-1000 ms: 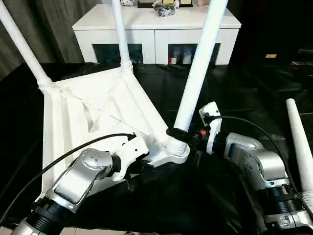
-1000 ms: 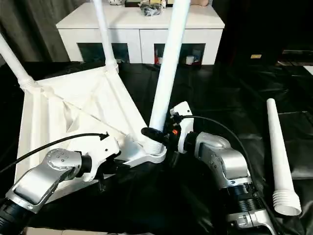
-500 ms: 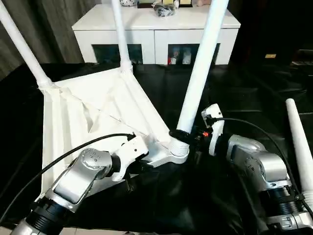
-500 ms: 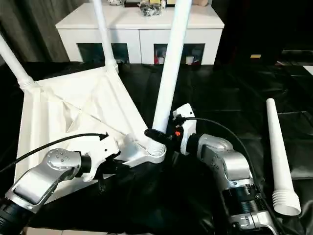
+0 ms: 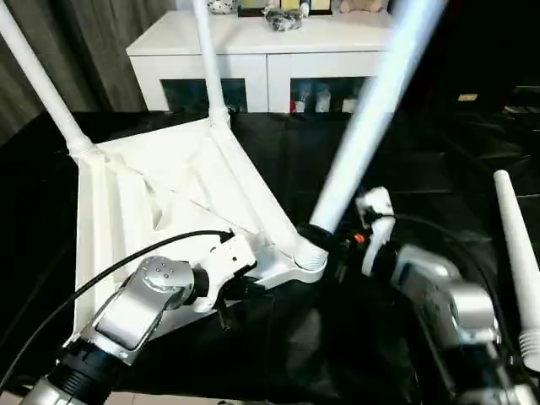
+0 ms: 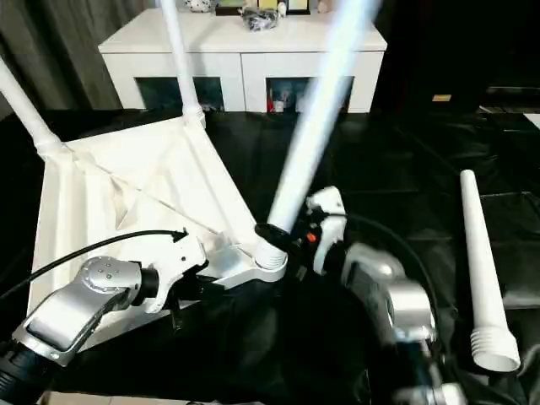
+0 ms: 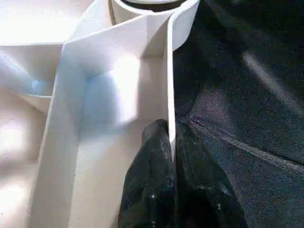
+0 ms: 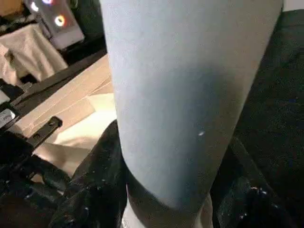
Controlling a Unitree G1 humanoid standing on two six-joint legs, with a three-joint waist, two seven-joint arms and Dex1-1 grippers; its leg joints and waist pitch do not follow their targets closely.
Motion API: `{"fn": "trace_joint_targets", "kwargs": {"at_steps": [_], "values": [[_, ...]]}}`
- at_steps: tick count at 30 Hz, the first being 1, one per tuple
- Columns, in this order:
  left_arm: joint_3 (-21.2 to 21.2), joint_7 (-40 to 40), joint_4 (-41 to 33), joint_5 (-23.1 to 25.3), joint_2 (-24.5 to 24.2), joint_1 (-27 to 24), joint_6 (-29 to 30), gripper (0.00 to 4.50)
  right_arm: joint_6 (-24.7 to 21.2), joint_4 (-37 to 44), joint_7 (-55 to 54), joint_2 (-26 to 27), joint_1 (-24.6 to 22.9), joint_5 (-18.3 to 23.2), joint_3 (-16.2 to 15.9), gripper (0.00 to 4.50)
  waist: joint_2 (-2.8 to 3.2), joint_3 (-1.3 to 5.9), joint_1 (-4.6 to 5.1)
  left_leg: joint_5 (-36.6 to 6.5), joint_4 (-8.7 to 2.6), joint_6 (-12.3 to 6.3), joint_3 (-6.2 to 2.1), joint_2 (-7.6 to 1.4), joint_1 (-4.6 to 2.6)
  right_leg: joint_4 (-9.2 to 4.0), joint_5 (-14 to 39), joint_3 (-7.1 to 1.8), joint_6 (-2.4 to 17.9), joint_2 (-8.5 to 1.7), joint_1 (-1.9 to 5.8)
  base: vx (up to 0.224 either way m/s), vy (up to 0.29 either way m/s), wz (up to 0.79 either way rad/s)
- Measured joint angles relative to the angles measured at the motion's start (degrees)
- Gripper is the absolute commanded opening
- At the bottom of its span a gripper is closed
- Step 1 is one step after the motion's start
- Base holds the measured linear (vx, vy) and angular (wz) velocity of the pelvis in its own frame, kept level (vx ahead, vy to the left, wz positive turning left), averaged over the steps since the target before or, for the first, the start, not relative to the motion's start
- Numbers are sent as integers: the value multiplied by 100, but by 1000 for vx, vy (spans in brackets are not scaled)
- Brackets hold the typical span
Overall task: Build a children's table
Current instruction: Insert table leg to table base
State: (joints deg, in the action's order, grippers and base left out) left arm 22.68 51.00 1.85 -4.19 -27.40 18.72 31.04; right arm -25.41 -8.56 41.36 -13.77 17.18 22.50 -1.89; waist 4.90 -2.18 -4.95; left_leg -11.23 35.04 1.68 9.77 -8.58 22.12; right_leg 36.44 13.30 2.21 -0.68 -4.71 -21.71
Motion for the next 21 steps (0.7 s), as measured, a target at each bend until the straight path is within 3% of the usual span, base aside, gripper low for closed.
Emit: {"fn": "trace_joint_targets", "kwargs": {"at_steps": [4, 8, 12, 14, 21], "values": [[3, 44, 89, -13, 42, 19, -50, 0, 240, 241, -152, 26, -248, -71, -36, 188, 75, 14, -11, 1, -34, 1, 9, 0, -2, -39, -2, 2, -2, 0, 17, 0, 0, 0], [8, 106, 147, -23, 58, 34, -75, 0, 500, 684, -211, -239, -414, -520, -439, 187, 142, 23, -17, 1, -49, 0, 9, 1, -4, -57, -1, 8, -4, 0, 28, 0, 0, 0], [21, 109, 198, -14, 85, 66, -95, 0, 542, 1005, -159, -588, -467, -900, -800, 187, 142, 20, -21, 1, -53, 0, 9, 0, -5, -60, 3, 9, -10, -2, 34, 0, 0, 0], [29, 109, 232, -7, 110, 91, -98, 0, 523, 1176, -128, -793, -424, -1123, -1005, 187, 113, 18, -20, 1, -56, 0, 10, 0, -7, -61, 6, 8, -16, -2, 41, 0, 0, 0], [73, 112, 227, 13, 142, 93, -111, 0, 275, 1278, 22, -958, -285, -1225, -1133, 187, 38, 39, -20, 1, -62, -1, 13, 0, -11, -81, 18, 5, -36, -4, 72, 0, 0, 0]]}}
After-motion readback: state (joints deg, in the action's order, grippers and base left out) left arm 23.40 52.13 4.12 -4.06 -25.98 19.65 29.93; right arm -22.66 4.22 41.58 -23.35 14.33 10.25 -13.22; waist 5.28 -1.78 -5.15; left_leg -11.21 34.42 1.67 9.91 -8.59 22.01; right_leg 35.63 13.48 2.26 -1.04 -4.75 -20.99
